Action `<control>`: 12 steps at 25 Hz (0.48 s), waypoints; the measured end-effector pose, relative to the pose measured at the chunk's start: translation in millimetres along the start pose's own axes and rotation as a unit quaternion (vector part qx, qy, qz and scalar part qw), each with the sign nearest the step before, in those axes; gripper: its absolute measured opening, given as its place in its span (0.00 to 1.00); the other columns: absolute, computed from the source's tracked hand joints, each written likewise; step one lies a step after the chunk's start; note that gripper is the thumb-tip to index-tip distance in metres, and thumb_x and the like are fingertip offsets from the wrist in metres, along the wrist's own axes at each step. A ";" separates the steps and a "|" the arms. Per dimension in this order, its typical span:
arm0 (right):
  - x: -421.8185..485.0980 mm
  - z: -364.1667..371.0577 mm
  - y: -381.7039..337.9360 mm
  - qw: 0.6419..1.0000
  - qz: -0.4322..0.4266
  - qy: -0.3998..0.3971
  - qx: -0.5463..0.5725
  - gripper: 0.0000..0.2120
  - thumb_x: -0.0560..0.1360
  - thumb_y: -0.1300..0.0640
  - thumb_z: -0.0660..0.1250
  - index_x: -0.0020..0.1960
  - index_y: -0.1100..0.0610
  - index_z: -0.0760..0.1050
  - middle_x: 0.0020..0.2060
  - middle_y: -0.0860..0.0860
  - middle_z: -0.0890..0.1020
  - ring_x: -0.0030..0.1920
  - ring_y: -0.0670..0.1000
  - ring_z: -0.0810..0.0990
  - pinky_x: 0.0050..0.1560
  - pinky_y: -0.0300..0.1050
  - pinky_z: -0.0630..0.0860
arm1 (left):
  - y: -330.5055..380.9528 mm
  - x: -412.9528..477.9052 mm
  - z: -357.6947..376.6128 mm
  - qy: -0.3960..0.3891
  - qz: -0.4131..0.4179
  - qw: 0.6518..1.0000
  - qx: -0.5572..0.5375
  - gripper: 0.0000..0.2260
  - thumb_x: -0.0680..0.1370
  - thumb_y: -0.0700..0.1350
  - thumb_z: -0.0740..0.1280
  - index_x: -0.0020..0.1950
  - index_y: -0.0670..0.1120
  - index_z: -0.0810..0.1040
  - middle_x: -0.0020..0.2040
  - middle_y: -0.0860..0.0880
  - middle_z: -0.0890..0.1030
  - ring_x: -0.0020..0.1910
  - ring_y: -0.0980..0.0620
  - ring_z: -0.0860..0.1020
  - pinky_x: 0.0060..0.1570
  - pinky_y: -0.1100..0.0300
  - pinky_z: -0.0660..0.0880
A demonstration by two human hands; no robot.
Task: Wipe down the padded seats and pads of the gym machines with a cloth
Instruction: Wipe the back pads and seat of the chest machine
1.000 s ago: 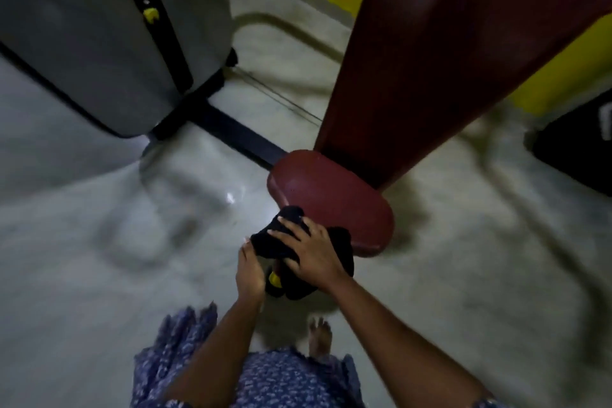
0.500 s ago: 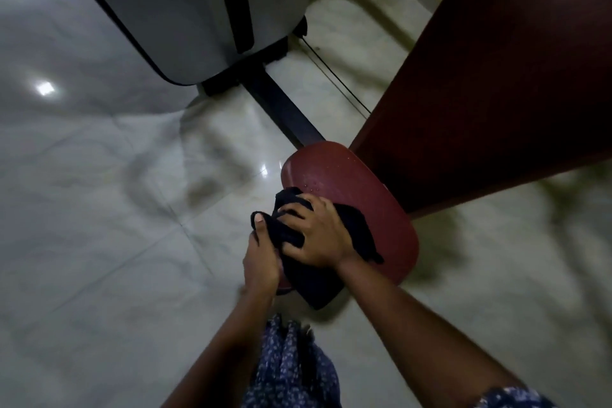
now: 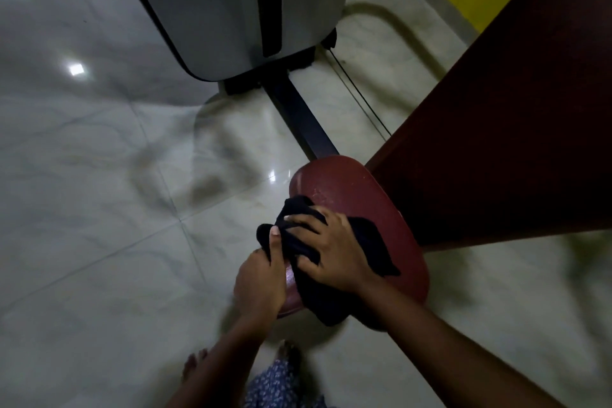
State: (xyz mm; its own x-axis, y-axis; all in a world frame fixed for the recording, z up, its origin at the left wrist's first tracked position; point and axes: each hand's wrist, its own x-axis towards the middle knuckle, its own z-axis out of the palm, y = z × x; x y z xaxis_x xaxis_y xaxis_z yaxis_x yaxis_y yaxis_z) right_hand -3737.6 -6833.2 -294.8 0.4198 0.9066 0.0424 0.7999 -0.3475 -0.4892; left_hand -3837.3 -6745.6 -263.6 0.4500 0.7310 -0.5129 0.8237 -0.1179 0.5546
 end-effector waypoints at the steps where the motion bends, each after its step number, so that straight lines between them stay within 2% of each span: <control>1: 6.9 -3.0 9.2 1.000 -0.006 -0.004 -0.006 0.22 0.69 0.45 0.58 0.60 0.50 0.76 0.62 0.45 0.76 0.65 0.55 0.68 0.57 0.52 0.65 | 5.3 3.7 0.3 -0.020 0.022 0.999 0.034 0.30 0.76 0.64 0.41 0.41 0.46 0.74 0.38 0.46 0.78 0.35 0.50 0.74 0.38 0.57 0.68; 4: 42.9 -10.7 45.0 0.998 -0.044 -0.021 -0.047 0.21 0.70 0.43 0.56 0.58 0.50 0.77 0.62 0.46 0.77 0.63 0.57 0.71 0.54 0.53 0.66 | 26.1 19.1 9.7 -0.060 0.072 0.989 0.113 0.30 0.78 0.63 0.39 0.54 0.47 0.75 0.48 0.44 0.81 0.48 0.45 0.79 0.48 0.56 0.70; 7: 78.4 -10.0 79.7 0.983 -0.132 -0.050 -0.118 0.23 0.70 0.43 0.56 0.59 0.51 0.77 0.61 0.49 0.77 0.60 0.61 0.74 0.51 0.55 0.70 | 33.3 23.5 21.6 -0.036 0.092 0.976 0.196 0.33 0.75 0.66 0.37 0.53 0.46 0.73 0.49 0.45 0.81 0.48 0.45 0.79 0.49 0.54 0.74; 8: 92.3 -11.5 91.0 0.981 -0.133 -0.057 -0.129 0.25 0.69 0.42 0.55 0.60 0.52 0.76 0.61 0.50 0.78 0.59 0.62 0.75 0.50 0.55 0.70 | 32.8 24.5 25.1 -0.026 0.096 0.968 0.228 0.32 0.75 0.66 0.38 0.54 0.46 0.72 0.49 0.45 0.81 0.48 0.45 0.79 0.49 0.53 0.74; 12: 121.7 -17.9 103.7 0.990 -0.018 -0.079 -0.111 0.31 0.69 0.39 0.48 0.63 0.52 0.74 0.61 0.51 0.77 0.59 0.61 0.73 0.54 0.53 0.66 | 33.6 25.7 28.8 -0.028 0.087 0.956 0.278 0.27 0.79 0.64 0.43 0.57 0.46 0.71 0.51 0.45 0.81 0.51 0.45 0.79 0.48 0.54 0.71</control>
State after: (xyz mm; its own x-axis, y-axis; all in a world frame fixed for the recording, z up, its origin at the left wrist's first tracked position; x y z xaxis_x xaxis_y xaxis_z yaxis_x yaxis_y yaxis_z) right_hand -3595.9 -6763.1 -324.8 0.3316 0.9391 -0.0898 0.8949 -0.3433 -0.2853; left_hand -3788.1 -6750.2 -277.1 0.6013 0.6328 -0.4879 0.7841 -0.5849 0.2078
